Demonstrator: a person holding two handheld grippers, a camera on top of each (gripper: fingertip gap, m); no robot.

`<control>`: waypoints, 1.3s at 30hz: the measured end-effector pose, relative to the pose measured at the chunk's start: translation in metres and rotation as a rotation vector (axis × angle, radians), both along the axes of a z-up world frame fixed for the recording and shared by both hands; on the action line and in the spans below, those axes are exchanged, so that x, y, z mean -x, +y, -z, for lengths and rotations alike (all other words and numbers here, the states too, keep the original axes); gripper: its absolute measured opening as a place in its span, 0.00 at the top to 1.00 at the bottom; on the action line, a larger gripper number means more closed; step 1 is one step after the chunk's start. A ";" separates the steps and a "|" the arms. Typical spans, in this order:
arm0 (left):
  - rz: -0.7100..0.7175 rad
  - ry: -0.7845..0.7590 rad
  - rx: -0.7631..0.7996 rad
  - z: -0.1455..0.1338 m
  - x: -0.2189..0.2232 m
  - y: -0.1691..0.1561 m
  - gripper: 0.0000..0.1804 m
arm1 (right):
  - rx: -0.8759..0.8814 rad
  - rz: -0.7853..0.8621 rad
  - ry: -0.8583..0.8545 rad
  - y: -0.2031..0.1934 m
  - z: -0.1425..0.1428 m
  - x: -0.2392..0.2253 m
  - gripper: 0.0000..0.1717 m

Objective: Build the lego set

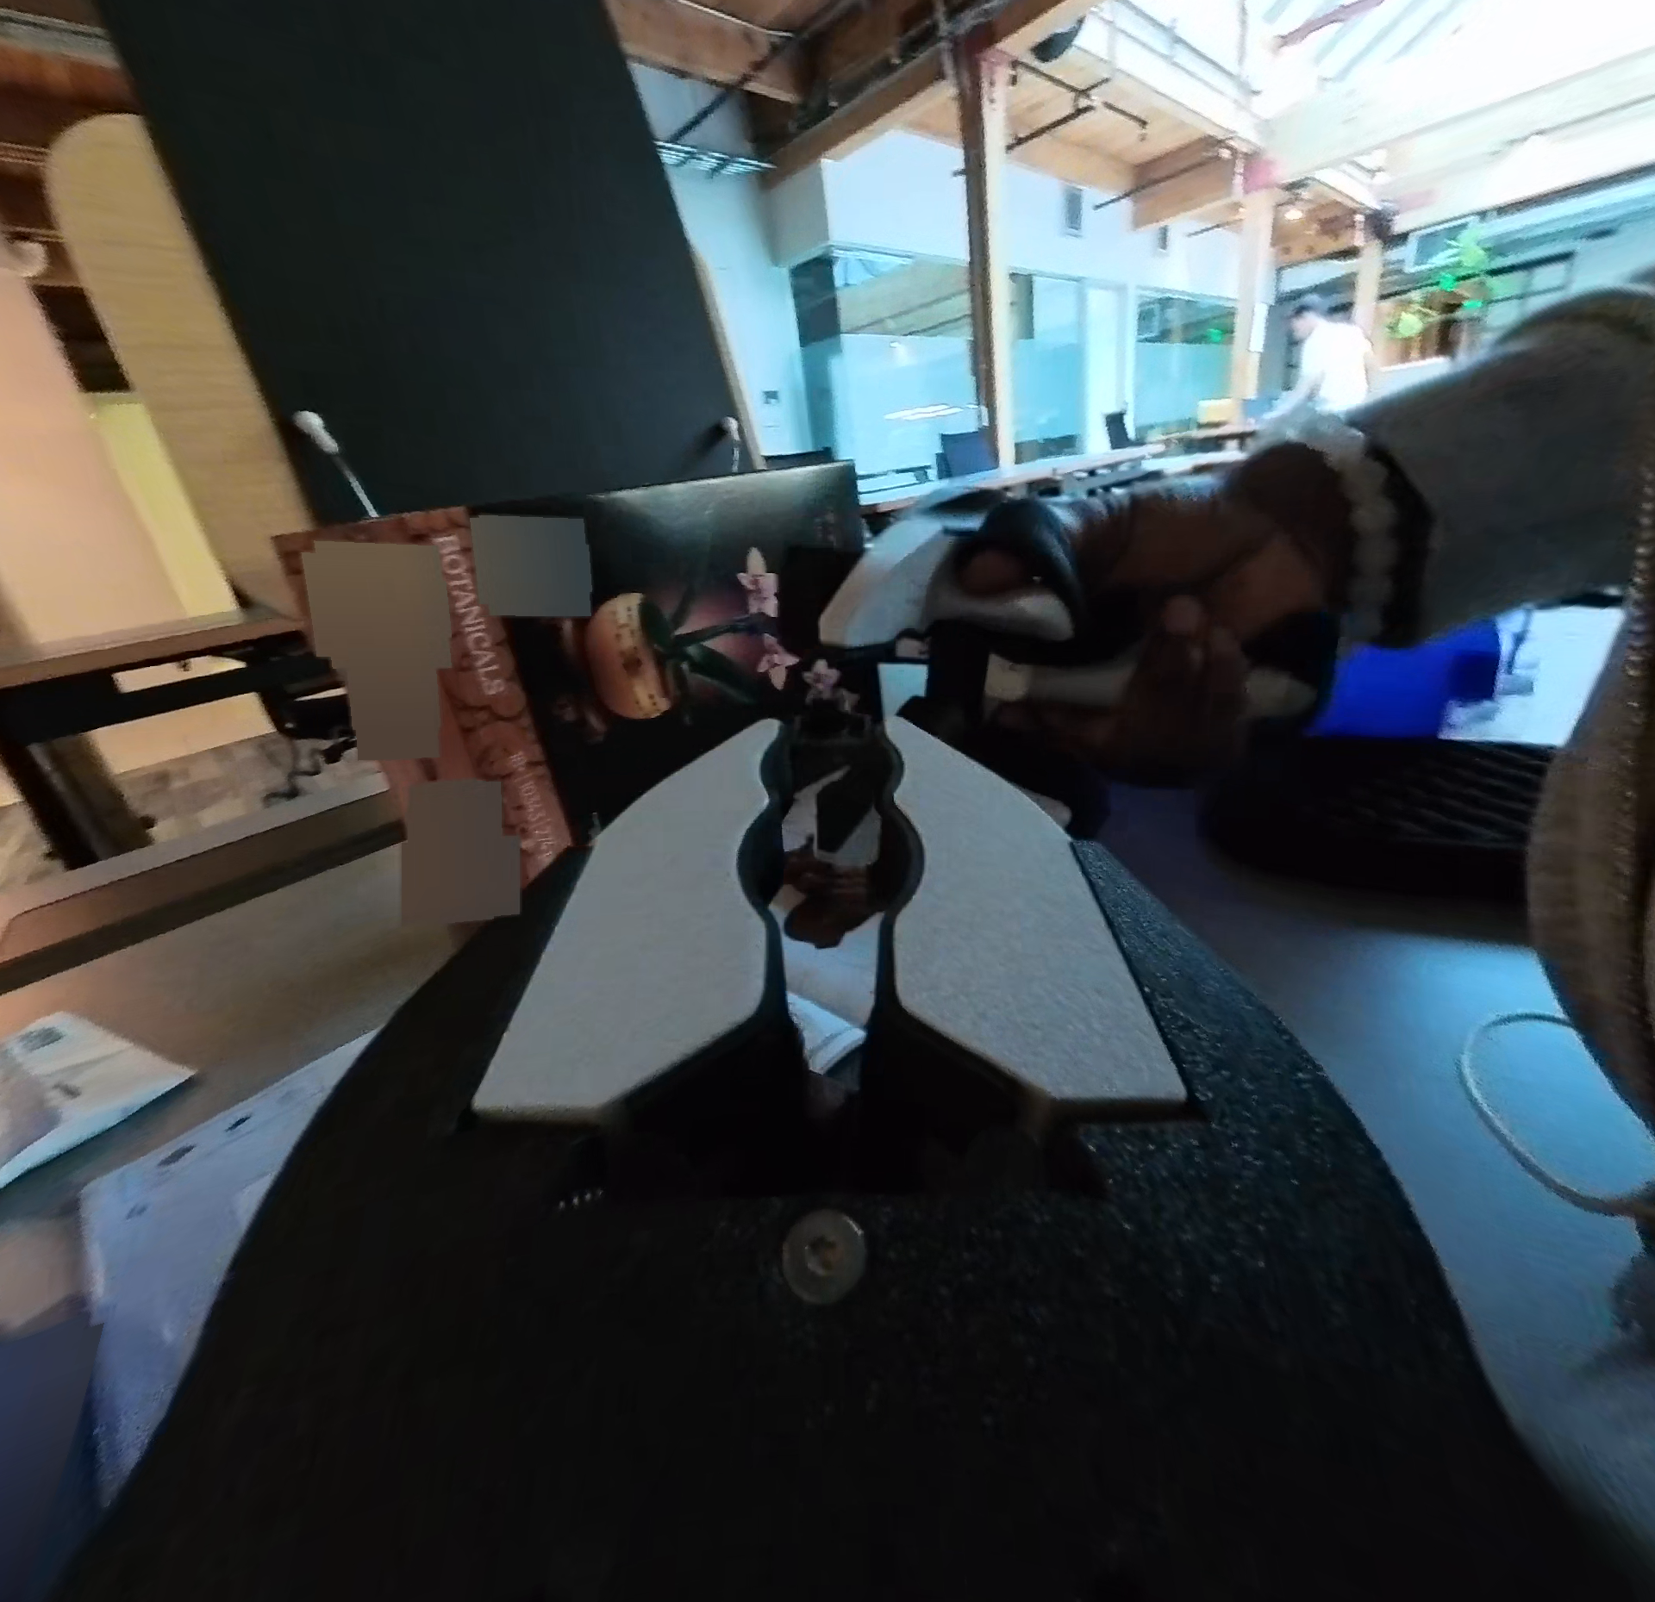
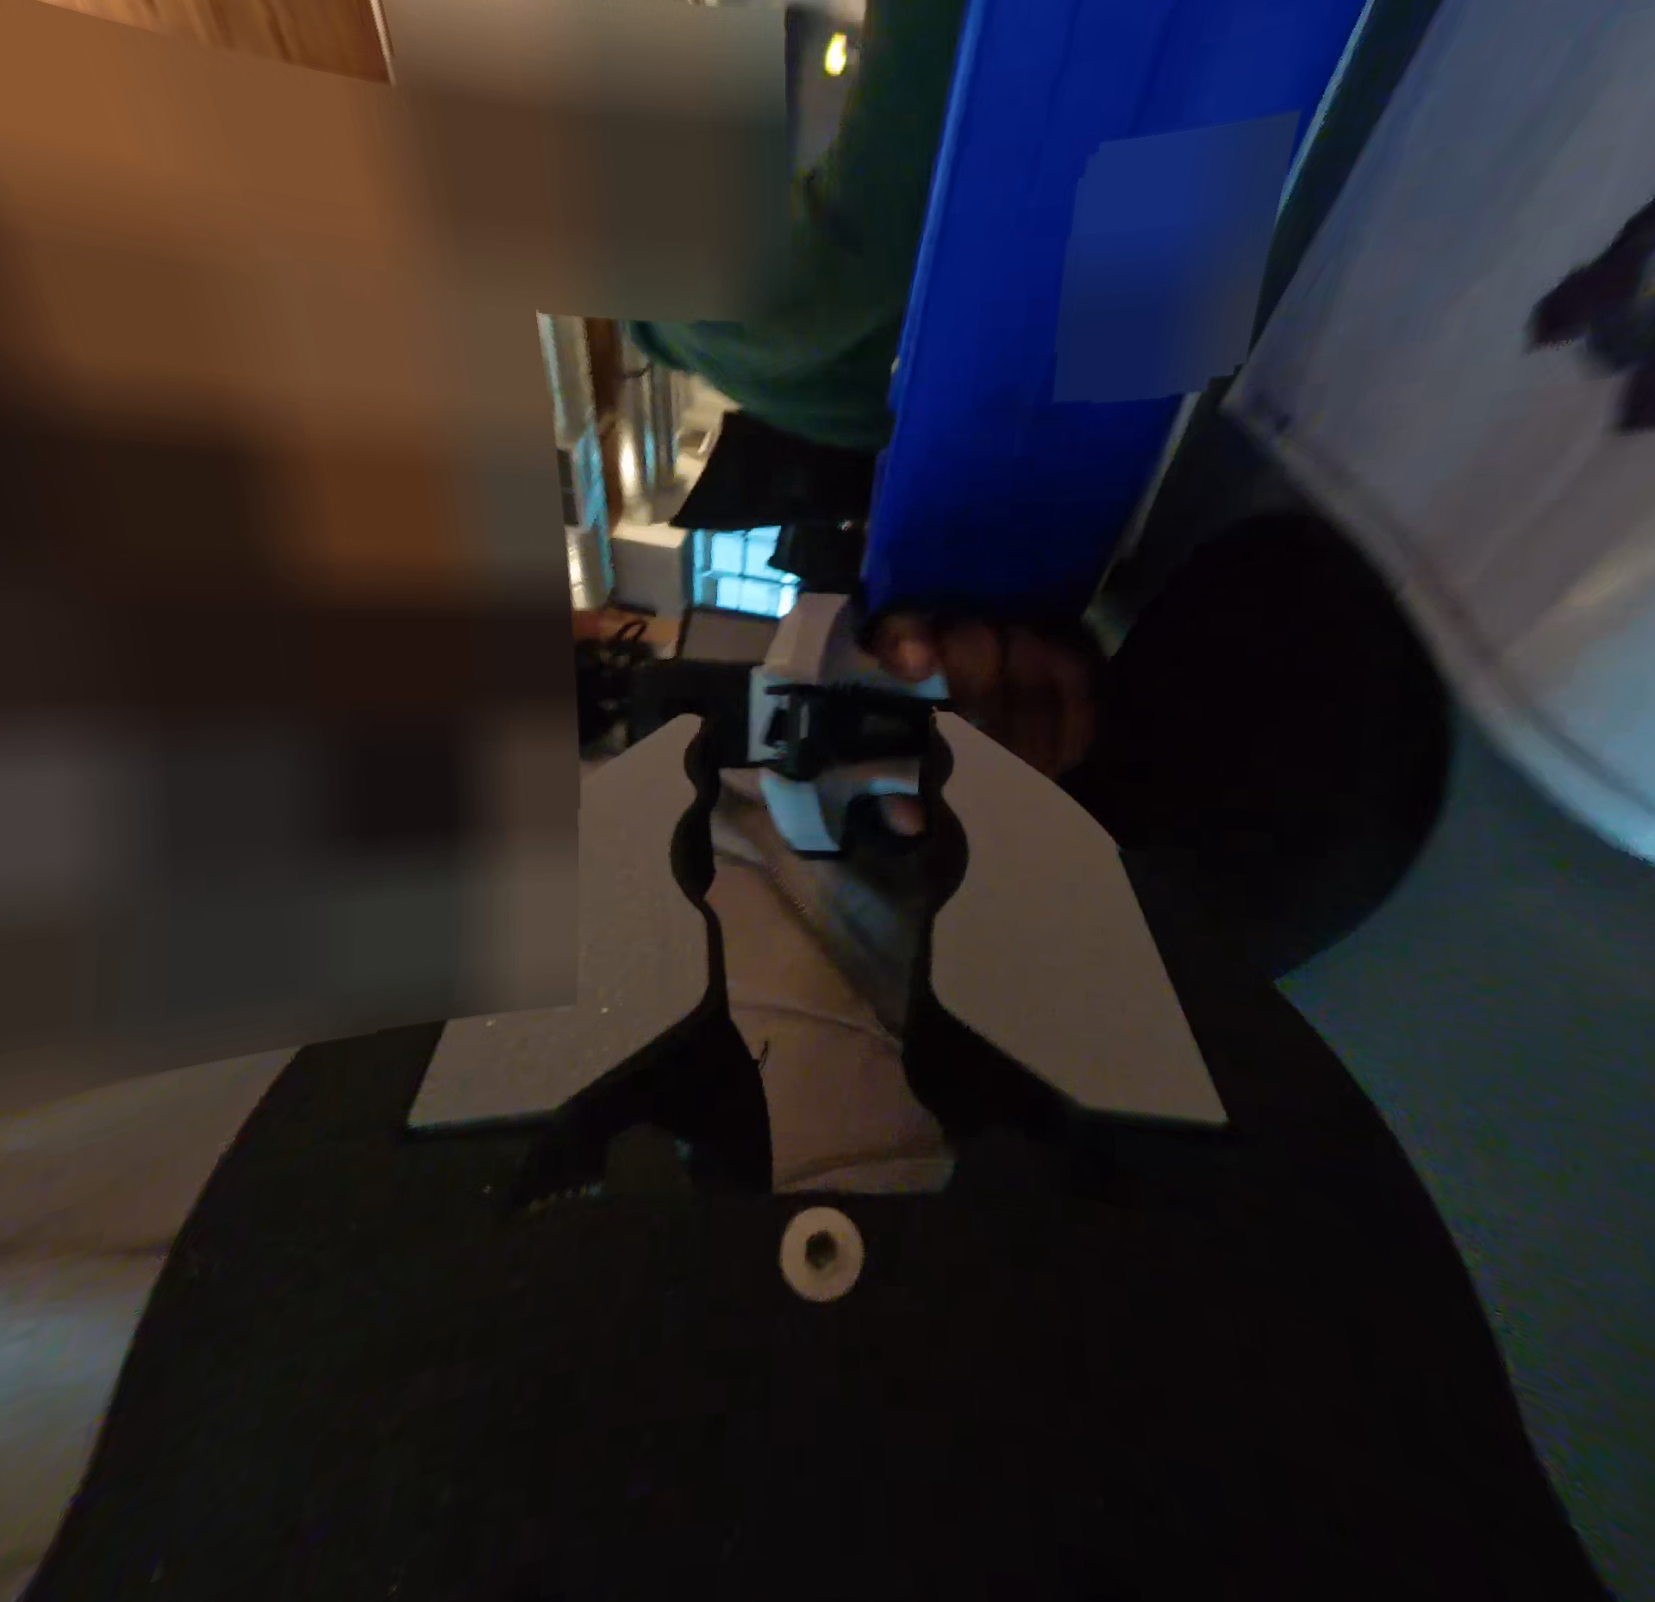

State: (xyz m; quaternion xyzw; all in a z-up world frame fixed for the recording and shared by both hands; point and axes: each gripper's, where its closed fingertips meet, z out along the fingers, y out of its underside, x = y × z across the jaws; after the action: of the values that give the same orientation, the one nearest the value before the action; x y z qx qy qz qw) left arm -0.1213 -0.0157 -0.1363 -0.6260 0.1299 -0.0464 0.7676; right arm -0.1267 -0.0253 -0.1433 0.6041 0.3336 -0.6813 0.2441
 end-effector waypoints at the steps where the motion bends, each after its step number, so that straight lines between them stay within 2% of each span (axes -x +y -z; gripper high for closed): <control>1: 0.010 0.002 0.004 0.001 -0.001 0.000 0.91 | 0.015 -0.015 -0.007 -0.001 -0.002 -0.001 0.77; 10: 0.038 0.011 0.006 0.001 -0.005 -0.001 0.91 | -0.017 -0.106 -0.053 -0.006 0.004 -0.003 0.85; 19: 0.038 0.017 0.010 0.002 -0.005 0.000 0.91 | -0.012 -0.114 0.003 -0.007 -0.003 -0.005 0.97; 29: 0.048 0.055 0.021 0.006 -0.010 0.000 0.91 | -0.088 -0.137 0.026 -0.008 0.002 -0.010 0.98; 39: 0.080 0.137 0.038 0.013 -0.021 -0.002 0.92 | -0.069 -0.144 -0.003 -0.009 0.009 -0.021 0.98</control>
State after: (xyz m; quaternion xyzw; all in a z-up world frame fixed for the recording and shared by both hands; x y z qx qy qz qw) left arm -0.1002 -0.0172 -0.1488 -0.6364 0.2059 -0.0365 0.7424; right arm -0.1056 -0.0339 -0.1527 0.5878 0.3991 -0.6491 0.2718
